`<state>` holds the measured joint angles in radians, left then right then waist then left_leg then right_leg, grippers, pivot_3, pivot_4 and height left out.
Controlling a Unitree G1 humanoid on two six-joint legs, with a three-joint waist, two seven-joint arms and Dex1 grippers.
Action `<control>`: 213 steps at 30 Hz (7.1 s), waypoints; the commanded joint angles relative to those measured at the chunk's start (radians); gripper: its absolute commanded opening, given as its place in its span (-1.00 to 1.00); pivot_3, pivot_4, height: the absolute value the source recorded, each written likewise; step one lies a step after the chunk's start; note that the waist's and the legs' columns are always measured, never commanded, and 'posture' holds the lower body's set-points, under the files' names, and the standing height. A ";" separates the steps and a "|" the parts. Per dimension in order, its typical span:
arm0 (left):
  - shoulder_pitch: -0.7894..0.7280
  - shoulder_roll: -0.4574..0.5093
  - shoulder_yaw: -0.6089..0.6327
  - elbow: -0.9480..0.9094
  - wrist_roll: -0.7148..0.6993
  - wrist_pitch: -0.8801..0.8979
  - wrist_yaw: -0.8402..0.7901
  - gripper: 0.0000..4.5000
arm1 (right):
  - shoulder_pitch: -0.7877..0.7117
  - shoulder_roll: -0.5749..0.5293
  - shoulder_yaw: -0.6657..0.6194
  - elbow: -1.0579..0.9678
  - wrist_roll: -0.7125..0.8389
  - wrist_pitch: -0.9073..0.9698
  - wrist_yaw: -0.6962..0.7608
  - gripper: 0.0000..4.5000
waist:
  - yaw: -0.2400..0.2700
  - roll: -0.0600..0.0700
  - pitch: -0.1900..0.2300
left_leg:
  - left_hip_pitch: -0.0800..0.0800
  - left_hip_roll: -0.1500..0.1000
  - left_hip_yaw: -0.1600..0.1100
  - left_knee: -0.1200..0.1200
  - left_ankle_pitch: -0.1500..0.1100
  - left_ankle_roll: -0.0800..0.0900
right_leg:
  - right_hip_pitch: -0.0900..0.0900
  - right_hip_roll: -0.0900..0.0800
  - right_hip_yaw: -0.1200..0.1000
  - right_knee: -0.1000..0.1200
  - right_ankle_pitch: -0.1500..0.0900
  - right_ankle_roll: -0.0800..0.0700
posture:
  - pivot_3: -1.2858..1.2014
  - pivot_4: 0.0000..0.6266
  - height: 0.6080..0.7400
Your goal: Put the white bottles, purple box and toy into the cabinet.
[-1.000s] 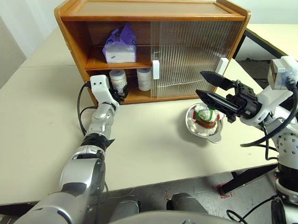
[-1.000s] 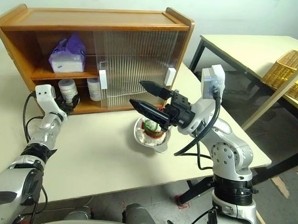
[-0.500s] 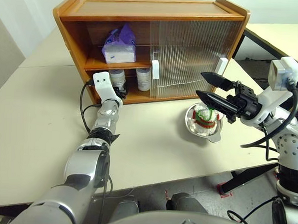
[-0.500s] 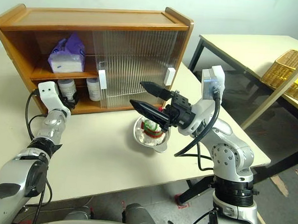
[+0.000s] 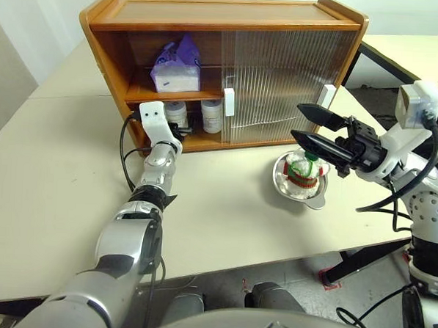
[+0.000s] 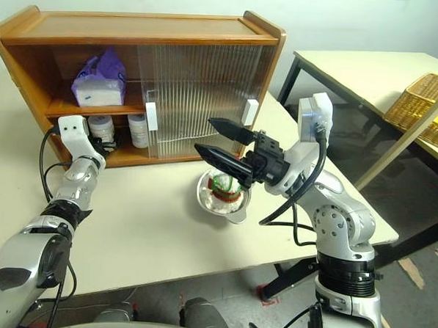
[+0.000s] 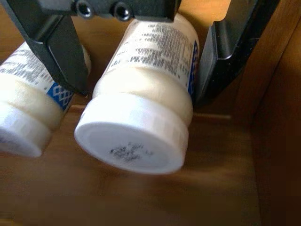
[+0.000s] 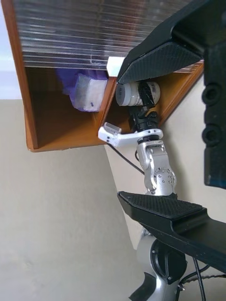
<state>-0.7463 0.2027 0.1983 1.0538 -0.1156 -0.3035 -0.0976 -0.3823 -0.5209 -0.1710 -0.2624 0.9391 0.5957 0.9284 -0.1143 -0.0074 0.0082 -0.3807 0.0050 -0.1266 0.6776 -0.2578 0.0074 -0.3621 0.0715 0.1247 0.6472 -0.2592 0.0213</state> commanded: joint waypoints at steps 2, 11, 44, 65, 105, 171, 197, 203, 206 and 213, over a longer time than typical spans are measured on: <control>0.058 -0.031 -0.036 -0.124 0.018 0.008 -0.015 0.99 | -0.015 0.011 0.010 0.018 -0.024 -0.011 -0.004 1.00 | 0.003 0.000 0.000 | 0.000 0.000 0.000 0.000 0.000 0.000 | 0.000 0.000 0.000 -0.001 0.000 0.000 | -0.09 -0.97 1.00; 0.202 -0.020 -0.034 -0.317 0.005 0.090 0.003 0.99 | -0.018 0.011 0.010 0.018 -0.027 -0.008 0.012 1.00 | 0.004 0.000 0.000 | 0.000 0.000 0.000 -0.001 0.000 0.000 | 0.000 0.000 0.000 -0.001 0.000 0.000 | -0.08 -1.00 1.00; 0.305 -0.110 -0.324 -1.022 -0.211 0.527 -0.440 0.57 | -0.049 0.020 0.021 0.057 -0.053 -0.014 0.040 1.00 | 0.048 0.000 0.000 | 0.002 0.001 0.000 0.000 -0.001 -0.001 | 0.002 0.000 0.000 0.000 0.002 -0.008 | -0.07 -1.00 1.00; 0.250 -0.242 -0.237 -0.778 -0.014 0.328 -0.071 -0.97 | -0.022 0.016 0.012 0.013 -0.037 -0.003 0.012 1.00 | 0.037 0.000 0.000 | 0.006 0.001 0.000 0.000 -0.001 -0.001 | 0.005 -0.001 0.001 -0.001 0.001 -0.005 | -0.08 -1.00 1.00; 0.318 -0.232 -0.066 -0.836 0.045 0.273 0.295 -0.97 | -0.034 0.013 0.025 0.021 -0.030 -0.001 0.023 1.00 | -0.006 0.000 0.002 | 0.009 0.001 0.000 -0.001 0.000 -0.001 | 0.007 0.000 0.001 0.000 0.001 -0.005 | -0.06 -1.00 1.00; 0.476 0.303 0.013 -1.120 -0.585 0.575 -0.844 0.99 | -0.067 0.108 -0.041 0.217 -0.168 -0.164 -0.095 1.00 | 0.060 -0.003 0.007 | 0.010 0.004 -0.009 -0.017 -0.001 -0.018 | -0.003 0.001 0.004 0.001 0.001 -0.021 | -0.04 -1.00 1.00; 0.532 0.356 0.069 -1.177 -0.677 0.663 -0.911 1.00 | -0.290 0.080 -0.104 1.067 -0.565 -0.781 -0.241 -0.14 | 0.068 0.005 0.004 | 0.006 0.020 -0.027 -0.018 -0.001 -0.018 | -0.008 0.002 0.002 0.001 0.012 -0.028 | -0.01 -1.00 1.00; 0.522 0.344 0.066 -1.174 -0.670 0.654 -0.904 1.00 | -0.333 0.086 -0.099 1.125 -0.603 -0.812 -0.291 -1.00 | 0.069 0.005 0.004 | 0.006 0.021 -0.026 -0.018 -0.001 -0.018 | -0.008 0.002 0.002 0.001 0.012 -0.028 | 0.00 -1.00 1.00; 0.518 0.336 0.062 -1.173 -0.666 0.651 -0.900 1.00 | -0.343 0.090 -0.095 1.128 -0.613 -0.810 -0.302 -1.00 | 0.069 0.005 0.004 | 0.006 0.021 -0.027 -0.018 -0.001 -0.018 | -0.008 0.002 0.002 0.001 0.012 -0.028 | 0.00 -1.00 1.00; 0.519 0.329 0.058 -1.171 -0.662 0.645 -0.902 1.00 | -0.359 0.098 -0.078 1.020 -0.599 -0.704 -0.308 -1.00 | 0.069 0.005 0.004 | 0.006 0.021 -0.026 -0.018 -0.001 -0.018 | -0.009 0.002 0.002 0.001 0.013 -0.028 | 0.00 -1.00 1.00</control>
<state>-0.2177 0.5338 0.2615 -0.1107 -0.7880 0.3485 -0.9974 -0.7255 -0.4324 -0.2633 0.8004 0.3391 -0.1455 0.6178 -0.0455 -0.0024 0.0123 -0.3751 0.0265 -0.1525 0.6591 -0.2589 -0.0102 -0.3709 0.0733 0.1262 0.6487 -0.2466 -0.0071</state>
